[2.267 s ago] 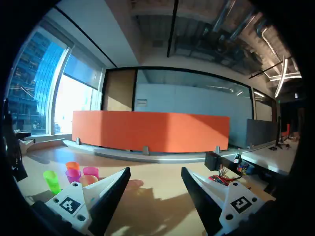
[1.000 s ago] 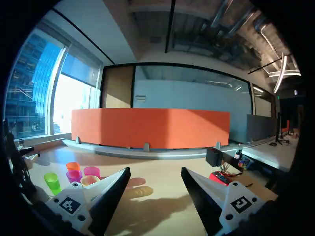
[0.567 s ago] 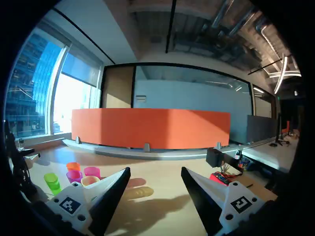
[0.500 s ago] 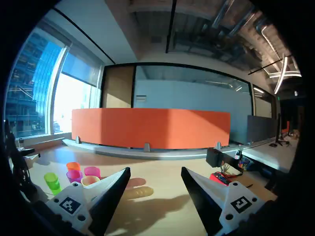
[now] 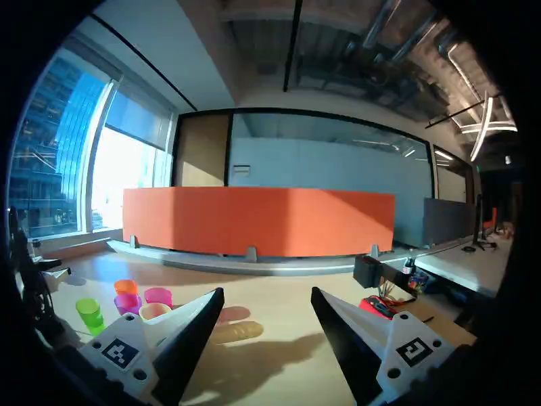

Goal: Pour water

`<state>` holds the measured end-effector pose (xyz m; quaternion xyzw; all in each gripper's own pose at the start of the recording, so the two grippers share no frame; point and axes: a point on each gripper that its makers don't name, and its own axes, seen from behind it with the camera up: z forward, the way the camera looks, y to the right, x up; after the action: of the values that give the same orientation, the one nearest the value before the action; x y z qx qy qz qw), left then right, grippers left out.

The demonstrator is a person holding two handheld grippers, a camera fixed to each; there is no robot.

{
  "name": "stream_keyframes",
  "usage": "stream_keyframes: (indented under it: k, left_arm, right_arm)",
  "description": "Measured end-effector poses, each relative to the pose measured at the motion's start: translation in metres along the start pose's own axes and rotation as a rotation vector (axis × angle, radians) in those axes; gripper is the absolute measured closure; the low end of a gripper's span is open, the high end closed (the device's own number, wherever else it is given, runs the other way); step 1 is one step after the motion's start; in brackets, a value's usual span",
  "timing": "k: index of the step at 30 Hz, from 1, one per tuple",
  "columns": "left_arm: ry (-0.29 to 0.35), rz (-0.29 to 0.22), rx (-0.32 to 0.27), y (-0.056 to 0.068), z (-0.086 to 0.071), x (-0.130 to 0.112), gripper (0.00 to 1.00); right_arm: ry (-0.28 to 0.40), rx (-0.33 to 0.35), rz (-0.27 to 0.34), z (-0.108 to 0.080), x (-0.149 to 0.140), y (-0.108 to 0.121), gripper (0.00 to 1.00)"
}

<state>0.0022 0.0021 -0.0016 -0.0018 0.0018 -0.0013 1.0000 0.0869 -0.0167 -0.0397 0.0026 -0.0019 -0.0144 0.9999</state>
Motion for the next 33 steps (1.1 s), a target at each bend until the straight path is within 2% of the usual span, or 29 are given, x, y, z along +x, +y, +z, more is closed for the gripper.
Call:
stream_keyframes:
  k: [17, 26, 33]
  left_arm:
    - [-0.003, 0.001, -0.008, 0.001, 0.002, -0.001, 0.01]
    - [-0.003, 0.001, -0.008, 0.002, 0.002, -0.001, 0.01]
    - [-0.003, 0.002, -0.008, 0.002, 0.002, -0.001, 0.01]
  right_arm:
    - [0.015, 0.004, 0.002, -0.003, 0.002, 0.008, 0.01]
    - [0.040, 0.005, -0.024, 0.003, 0.005, 0.017, 0.01]
    - [0.060, 0.006, -0.036, 0.014, 0.002, 0.016, 0.01]
